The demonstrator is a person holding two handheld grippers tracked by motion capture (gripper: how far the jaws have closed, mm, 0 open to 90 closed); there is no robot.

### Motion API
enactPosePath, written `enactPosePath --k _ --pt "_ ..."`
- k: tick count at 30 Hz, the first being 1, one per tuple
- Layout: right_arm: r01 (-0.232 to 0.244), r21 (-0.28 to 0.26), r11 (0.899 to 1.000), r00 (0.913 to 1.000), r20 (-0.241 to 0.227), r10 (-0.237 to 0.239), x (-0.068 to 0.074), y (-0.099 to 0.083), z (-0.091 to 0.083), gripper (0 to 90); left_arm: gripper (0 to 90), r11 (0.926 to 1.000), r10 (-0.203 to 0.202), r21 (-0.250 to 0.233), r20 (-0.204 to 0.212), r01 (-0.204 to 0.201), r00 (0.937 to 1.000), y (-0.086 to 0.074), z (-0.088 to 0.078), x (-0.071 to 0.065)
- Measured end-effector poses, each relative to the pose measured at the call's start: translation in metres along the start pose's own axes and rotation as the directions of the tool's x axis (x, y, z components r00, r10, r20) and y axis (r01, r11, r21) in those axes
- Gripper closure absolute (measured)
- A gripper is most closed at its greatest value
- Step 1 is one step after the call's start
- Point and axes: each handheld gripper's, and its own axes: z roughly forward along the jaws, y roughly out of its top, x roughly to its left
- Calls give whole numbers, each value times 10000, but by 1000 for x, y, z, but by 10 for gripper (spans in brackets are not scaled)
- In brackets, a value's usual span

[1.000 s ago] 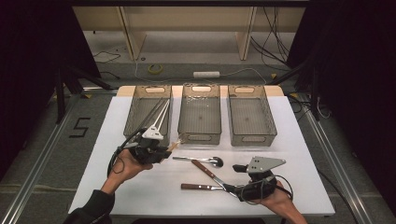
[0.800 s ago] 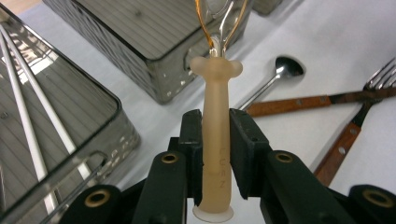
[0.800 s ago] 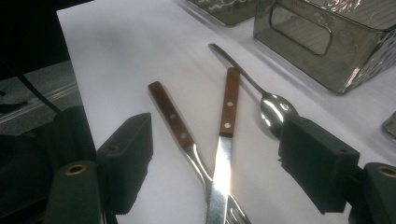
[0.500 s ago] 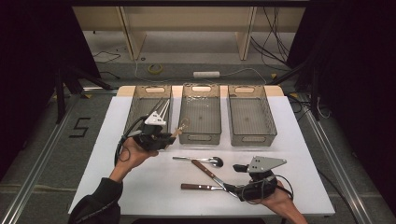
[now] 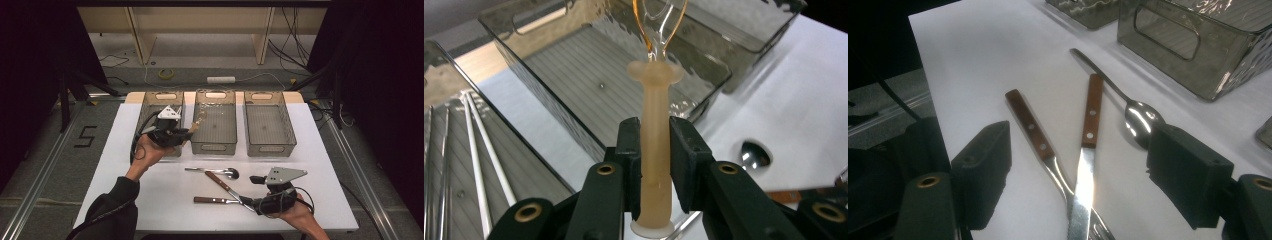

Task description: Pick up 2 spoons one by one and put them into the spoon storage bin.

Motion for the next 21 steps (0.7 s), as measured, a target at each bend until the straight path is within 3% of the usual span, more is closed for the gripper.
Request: enactPosePath --k 3,10,21 --pt "43 -34 10000 10000 -17 -43 0 0 0 269 753 10000 32 -55 -82 -33 10000 8 5 0" --pt "38 -39 10000 10000 -6 -38 -1 0 -1 269 753 9991 -335 -268 11 335 9994 23 20 0" --pt "49 -18 10000 10000 -35 -49 0 -1 -1 269 752 9974 -695 -218 -77 693 9976 30 43 5"
